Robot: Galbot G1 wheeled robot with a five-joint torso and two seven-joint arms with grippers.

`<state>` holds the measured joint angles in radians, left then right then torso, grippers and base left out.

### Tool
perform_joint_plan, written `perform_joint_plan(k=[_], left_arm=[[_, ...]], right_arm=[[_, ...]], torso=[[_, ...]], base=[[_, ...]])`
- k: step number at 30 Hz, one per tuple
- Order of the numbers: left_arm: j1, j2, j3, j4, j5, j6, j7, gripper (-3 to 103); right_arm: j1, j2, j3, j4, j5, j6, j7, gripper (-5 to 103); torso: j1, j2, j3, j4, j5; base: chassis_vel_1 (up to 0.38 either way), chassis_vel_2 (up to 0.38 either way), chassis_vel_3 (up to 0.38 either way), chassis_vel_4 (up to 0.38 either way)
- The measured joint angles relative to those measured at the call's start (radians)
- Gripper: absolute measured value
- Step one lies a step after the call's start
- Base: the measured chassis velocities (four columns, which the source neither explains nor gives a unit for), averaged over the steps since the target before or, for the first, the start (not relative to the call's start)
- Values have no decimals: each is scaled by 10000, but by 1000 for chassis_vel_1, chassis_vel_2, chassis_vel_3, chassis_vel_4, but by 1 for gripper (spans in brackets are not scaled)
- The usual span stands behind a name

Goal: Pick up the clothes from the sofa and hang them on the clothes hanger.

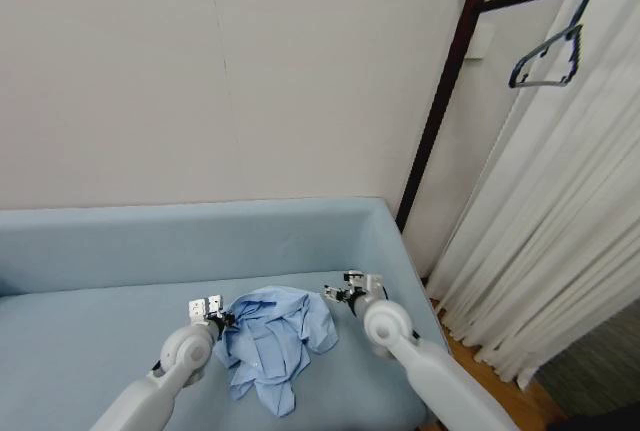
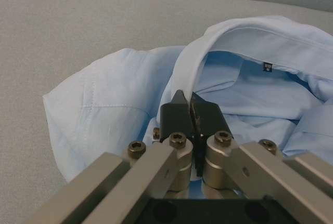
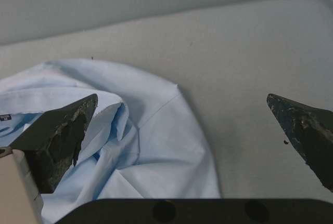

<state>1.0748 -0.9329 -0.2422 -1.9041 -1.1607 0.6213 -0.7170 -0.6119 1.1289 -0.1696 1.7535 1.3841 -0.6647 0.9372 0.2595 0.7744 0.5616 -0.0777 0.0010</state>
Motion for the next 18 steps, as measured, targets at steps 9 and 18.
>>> perform_joint_plan(k=[9, 18], left_arm=[[16, -54, 61, -35, 720, -89, 423, 0], [228, -87, 28, -59, 1710, -313, 973, 0]], right_arm=[[1562, 1118, -785, -2534, 1617, -254, 783, 90], [2392, 1968, -1219, -3446, 2661, -112, 1446, 82]], torso=[[0, 0, -1, -3, 2], [-1, 0, -2, -1, 2]], base=[[0, 0, 0, 0], [0, 0, 0, 0]])
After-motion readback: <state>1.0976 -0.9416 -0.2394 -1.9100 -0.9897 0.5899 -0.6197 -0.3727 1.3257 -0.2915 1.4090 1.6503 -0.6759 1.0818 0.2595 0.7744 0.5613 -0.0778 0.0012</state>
